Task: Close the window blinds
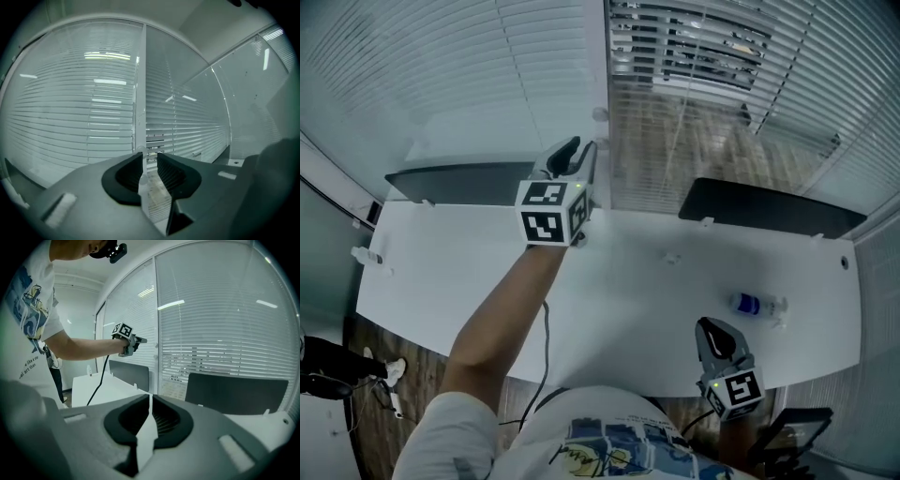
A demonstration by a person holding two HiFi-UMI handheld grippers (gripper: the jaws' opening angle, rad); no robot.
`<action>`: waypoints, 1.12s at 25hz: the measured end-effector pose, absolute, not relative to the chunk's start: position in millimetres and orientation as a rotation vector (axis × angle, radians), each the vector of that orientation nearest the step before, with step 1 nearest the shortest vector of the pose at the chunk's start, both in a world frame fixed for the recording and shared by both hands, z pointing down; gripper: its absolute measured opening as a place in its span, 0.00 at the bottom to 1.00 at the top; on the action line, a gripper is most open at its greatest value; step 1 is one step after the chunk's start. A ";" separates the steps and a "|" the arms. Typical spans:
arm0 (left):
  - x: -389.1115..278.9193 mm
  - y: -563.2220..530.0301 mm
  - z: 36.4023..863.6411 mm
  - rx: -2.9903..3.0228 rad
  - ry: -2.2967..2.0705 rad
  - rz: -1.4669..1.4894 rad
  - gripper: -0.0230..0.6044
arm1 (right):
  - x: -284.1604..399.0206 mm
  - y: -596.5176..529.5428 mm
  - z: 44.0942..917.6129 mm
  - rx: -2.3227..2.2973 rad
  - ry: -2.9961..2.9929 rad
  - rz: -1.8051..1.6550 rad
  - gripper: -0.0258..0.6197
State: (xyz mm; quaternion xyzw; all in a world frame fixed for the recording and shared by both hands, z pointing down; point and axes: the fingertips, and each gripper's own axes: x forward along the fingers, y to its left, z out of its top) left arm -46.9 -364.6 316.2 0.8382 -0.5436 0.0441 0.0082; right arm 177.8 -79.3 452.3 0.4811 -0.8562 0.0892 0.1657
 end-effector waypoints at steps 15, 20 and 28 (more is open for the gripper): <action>-72.0 -196.3 370.9 2.588 -1.660 0.246 0.04 | 163.2 -74.4 460.1 1.142 -2.557 0.205 0.06; -66.1 -143.5 386.6 2.631 -1.546 0.293 0.04 | 156.7 -69.1 459.3 1.125 -2.562 0.177 0.06; -78.3 -66.8 395.2 2.702 -1.394 0.253 0.04 | 120.8 -36.0 441.7 1.134 -2.555 0.102 0.06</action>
